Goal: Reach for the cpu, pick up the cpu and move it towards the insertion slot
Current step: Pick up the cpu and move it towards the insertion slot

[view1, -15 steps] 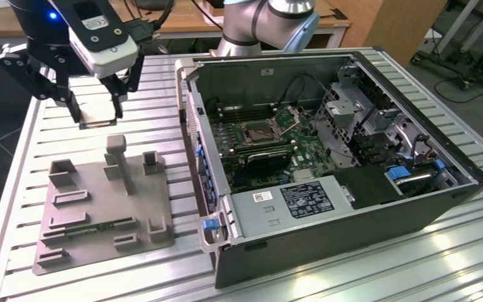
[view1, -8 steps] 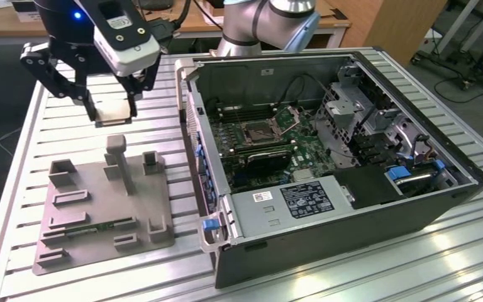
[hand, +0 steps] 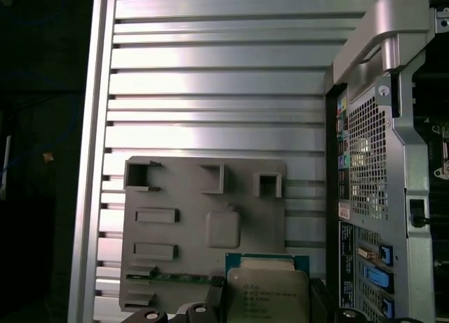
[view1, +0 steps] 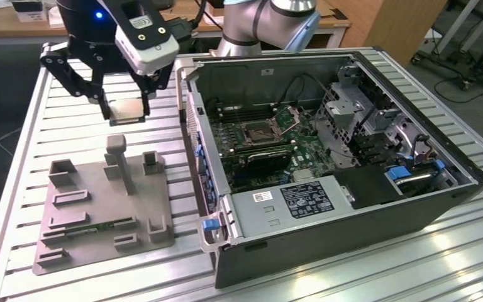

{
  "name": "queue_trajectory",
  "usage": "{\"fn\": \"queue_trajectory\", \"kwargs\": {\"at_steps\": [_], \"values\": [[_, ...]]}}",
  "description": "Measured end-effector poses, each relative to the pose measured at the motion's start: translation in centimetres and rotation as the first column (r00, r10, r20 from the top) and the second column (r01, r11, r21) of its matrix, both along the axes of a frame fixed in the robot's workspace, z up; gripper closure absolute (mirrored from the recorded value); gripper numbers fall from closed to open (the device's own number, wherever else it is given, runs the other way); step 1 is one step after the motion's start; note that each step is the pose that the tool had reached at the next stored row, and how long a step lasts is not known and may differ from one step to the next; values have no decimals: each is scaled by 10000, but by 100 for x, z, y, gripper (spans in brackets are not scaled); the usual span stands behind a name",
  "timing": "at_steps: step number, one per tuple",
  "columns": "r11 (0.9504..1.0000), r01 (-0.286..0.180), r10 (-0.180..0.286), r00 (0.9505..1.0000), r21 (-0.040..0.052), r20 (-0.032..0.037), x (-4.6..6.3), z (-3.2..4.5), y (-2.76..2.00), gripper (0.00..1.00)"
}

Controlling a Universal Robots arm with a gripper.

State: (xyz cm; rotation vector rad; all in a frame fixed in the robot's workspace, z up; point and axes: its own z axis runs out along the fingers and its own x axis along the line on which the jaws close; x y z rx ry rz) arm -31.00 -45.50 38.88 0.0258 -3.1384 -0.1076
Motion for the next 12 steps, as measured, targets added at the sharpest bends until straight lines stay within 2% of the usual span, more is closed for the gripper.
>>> {"fn": "queue_trajectory", "kwargs": {"at_steps": [12], "values": [[10000, 0, 0, 10000, -1, -1, 141, 0, 0, 45]]}}
